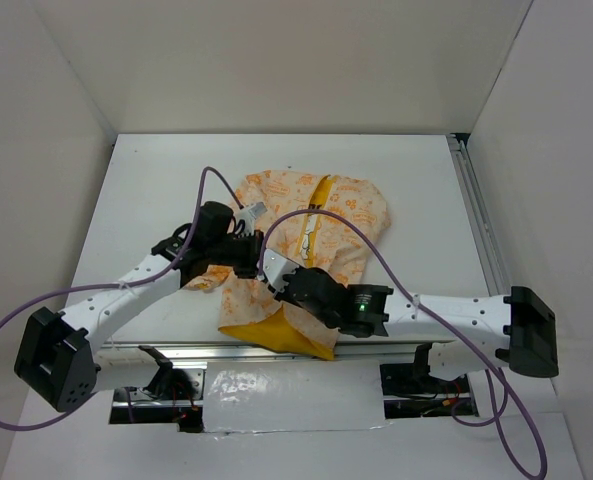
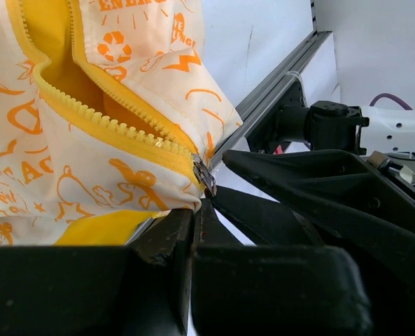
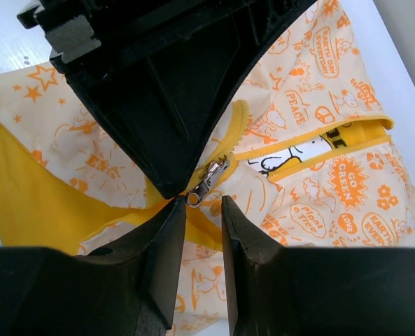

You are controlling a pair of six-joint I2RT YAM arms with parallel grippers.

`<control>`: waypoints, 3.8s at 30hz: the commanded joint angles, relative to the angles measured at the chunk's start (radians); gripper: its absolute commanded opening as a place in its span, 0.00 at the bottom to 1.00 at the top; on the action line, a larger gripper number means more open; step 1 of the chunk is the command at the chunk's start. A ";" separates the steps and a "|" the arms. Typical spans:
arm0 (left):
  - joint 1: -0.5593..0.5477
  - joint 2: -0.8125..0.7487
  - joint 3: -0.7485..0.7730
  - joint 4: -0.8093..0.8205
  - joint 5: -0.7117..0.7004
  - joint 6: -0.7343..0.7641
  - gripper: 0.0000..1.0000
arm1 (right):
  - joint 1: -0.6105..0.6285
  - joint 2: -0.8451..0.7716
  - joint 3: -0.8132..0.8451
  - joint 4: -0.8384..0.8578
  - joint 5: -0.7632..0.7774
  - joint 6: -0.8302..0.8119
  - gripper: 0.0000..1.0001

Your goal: Zip up the jacket

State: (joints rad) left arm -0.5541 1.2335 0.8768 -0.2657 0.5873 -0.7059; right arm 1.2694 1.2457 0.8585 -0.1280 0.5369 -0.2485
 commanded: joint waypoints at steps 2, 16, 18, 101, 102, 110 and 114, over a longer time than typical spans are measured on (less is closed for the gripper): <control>-0.017 -0.023 0.001 0.017 -0.006 0.029 0.00 | -0.001 -0.057 0.044 0.040 -0.034 -0.012 0.31; -0.030 -0.051 -0.009 0.028 0.000 0.069 0.00 | -0.050 -0.051 0.031 0.074 -0.032 0.051 0.00; -0.030 -0.054 -0.009 0.031 0.005 0.071 0.00 | -0.053 -0.052 0.028 0.074 -0.018 0.060 0.00; -0.113 -0.218 -0.025 -0.017 -0.003 0.060 0.79 | -0.465 -0.077 0.059 -0.097 -0.973 0.617 0.00; -0.125 -0.224 -0.027 -0.006 0.017 0.065 0.80 | -0.478 -0.087 0.057 -0.110 -0.994 0.643 0.00; -0.224 -0.155 0.028 -0.113 -0.214 -0.081 0.74 | -0.496 -0.127 0.013 -0.170 -1.029 0.664 0.00; -0.231 -0.140 0.030 -0.096 -0.294 -0.118 0.69 | -0.493 -0.135 -0.001 -0.160 -1.028 0.657 0.00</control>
State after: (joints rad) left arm -0.7765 1.0943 0.8661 -0.3634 0.3916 -0.7650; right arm 0.7723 1.1446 0.8646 -0.2928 -0.4580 0.4011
